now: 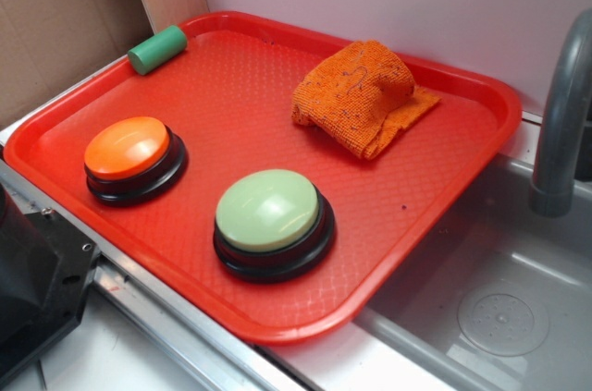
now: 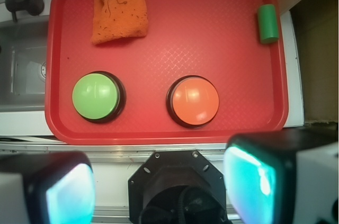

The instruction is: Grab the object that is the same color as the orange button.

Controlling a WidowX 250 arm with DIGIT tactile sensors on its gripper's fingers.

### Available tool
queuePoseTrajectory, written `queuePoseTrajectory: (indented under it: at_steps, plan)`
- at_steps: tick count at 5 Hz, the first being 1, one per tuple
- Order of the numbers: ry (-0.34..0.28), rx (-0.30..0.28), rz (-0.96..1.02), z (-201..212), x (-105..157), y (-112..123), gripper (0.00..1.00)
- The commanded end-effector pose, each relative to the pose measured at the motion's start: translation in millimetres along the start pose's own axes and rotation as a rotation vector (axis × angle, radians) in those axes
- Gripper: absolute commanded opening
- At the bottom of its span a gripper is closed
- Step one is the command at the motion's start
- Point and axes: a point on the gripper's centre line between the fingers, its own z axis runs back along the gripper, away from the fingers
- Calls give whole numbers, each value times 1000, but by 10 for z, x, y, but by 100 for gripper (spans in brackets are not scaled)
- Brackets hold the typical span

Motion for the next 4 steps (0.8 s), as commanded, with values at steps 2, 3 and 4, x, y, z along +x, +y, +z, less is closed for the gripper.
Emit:
queuePoseTrajectory:
  at_steps: [2, 3, 4]
  plan:
    - [-26, 34, 33, -52, 122, -40, 100]
    - [-93, 71, 90, -199, 388, -103, 100]
    - [-134, 80, 123, -354, 642, -113, 100]
